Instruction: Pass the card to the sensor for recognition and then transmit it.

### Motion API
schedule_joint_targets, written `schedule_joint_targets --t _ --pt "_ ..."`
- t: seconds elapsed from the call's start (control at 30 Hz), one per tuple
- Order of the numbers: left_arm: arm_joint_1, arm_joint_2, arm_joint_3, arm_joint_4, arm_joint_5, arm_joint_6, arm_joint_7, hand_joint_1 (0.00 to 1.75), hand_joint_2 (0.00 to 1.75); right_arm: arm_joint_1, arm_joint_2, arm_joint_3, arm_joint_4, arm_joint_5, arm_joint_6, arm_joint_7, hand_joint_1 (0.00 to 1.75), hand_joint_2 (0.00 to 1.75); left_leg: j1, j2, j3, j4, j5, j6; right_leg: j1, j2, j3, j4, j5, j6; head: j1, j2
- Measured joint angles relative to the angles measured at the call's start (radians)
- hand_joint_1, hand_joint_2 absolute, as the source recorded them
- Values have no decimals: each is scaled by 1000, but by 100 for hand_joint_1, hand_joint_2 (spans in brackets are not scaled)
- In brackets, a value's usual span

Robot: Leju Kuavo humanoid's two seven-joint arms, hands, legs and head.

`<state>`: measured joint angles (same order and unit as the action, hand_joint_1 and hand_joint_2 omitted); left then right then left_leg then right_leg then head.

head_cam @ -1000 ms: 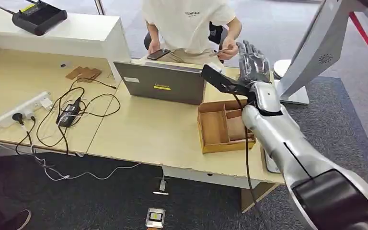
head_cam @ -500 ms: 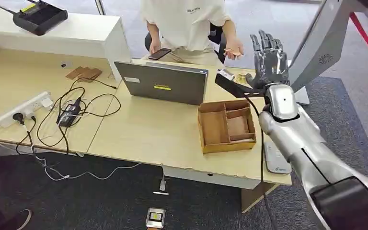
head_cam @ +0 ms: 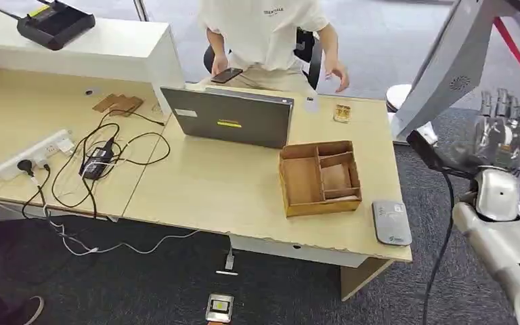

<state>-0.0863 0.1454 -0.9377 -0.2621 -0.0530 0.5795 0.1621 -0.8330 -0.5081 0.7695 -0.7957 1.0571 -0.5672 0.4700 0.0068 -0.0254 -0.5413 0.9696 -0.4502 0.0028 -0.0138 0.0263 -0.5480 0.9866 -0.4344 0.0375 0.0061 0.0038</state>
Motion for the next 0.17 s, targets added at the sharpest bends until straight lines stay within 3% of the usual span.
schedule_joint_targets --t 0.17 --pt "-1 -1 13 0 27 2 11 0 0 90 -74 -86 -8 -55 -27 11 0 175 0 1 1 0 0 0 0 1 0 0 0 0 -2 0"
